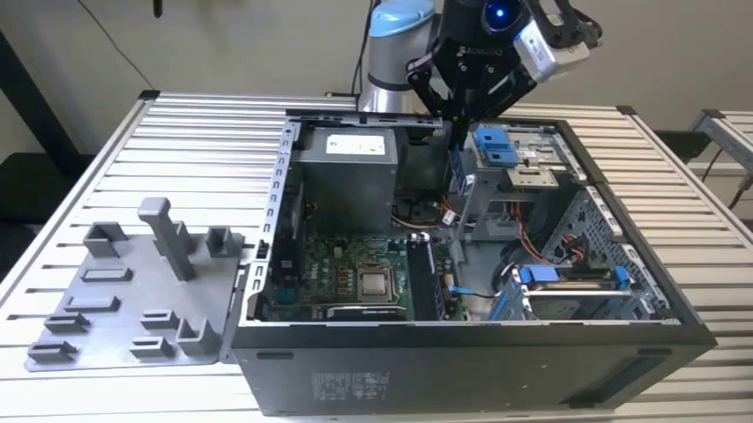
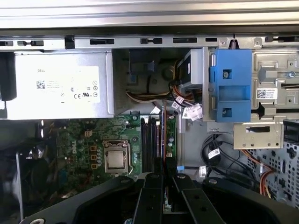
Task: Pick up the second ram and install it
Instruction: 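Insert the second ram into the second slot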
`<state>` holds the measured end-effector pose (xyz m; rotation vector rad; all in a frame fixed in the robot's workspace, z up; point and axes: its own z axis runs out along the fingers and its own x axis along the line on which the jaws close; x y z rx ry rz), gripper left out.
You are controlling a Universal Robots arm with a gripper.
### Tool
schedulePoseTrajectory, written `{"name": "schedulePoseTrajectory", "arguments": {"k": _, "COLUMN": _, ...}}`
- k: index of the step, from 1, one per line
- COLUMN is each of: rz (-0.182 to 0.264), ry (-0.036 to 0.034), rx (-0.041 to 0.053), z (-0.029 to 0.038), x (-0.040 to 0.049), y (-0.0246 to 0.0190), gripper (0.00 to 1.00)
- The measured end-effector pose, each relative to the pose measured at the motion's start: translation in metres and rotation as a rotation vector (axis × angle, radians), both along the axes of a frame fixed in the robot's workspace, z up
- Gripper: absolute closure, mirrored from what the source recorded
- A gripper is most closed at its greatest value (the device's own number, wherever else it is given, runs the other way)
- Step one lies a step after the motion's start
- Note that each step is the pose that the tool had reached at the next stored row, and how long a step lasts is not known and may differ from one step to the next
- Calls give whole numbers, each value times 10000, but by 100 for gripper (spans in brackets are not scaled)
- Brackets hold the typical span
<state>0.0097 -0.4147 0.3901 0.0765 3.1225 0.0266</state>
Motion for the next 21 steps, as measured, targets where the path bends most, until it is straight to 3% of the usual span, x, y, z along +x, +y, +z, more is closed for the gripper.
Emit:
{"name": "schedulePoseTrajectory", "arguments": {"k": 6, "rz": 4, "ry": 1, "rx": 5, "z": -49, "x": 12, "y": -19, "gripper": 86}}
{"name": "schedulePoseTrajectory", "arguments": {"k": 15, "rz": 164, "ry": -1, "rx": 17, "z": -112, "x": 13, "y": -103, "gripper": 86}}
{"name": "schedulePoseTrajectory", "arguments": {"k": 21, "rz": 211, "ry": -11, "rx": 30, "z": -150, "x": 14, "y": -220, "gripper": 86}}
